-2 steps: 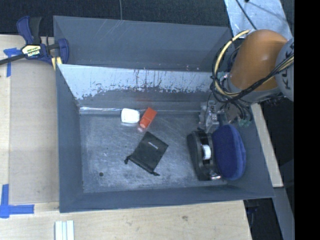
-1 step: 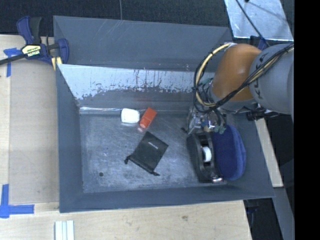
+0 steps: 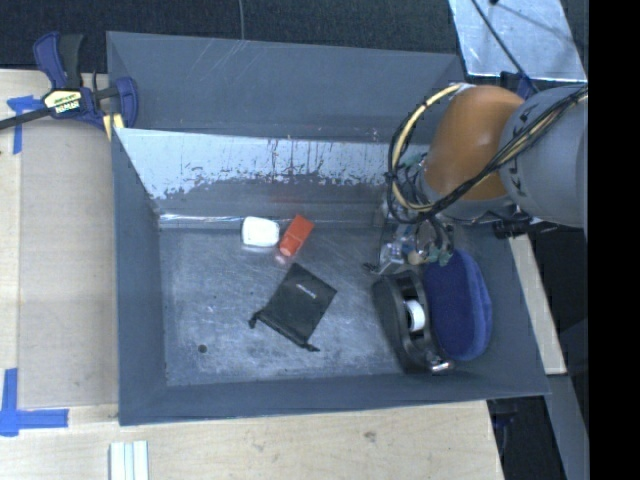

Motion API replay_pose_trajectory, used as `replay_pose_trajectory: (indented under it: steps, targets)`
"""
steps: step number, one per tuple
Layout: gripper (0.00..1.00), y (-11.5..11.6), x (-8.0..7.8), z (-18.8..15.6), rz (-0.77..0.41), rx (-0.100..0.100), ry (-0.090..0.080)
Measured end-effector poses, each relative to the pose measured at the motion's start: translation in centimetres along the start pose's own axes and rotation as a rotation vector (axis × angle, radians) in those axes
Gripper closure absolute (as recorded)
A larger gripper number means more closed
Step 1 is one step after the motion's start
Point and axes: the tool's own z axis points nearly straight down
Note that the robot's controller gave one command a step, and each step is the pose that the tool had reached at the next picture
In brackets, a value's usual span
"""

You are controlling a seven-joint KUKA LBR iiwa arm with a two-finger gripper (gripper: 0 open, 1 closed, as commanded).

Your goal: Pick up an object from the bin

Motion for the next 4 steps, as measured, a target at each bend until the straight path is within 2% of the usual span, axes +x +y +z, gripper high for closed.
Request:
replay_pose_trajectory:
  steps: [1, 2, 3, 4]
  targets:
    - [0.00, -5.9, -0.2, -1.3, -0.072, 0.002, -0.001]
    - [1.00, -5.7, -0.4, -1.4, -0.075, 0.002, -0.010]
    - [1.00, -6.1, 0.8, -9.6, -0.101, 0.003, 0.010]
    - [1.00, -6.0, 2.3, -14.8, -0.117, 0.002, 0.013]
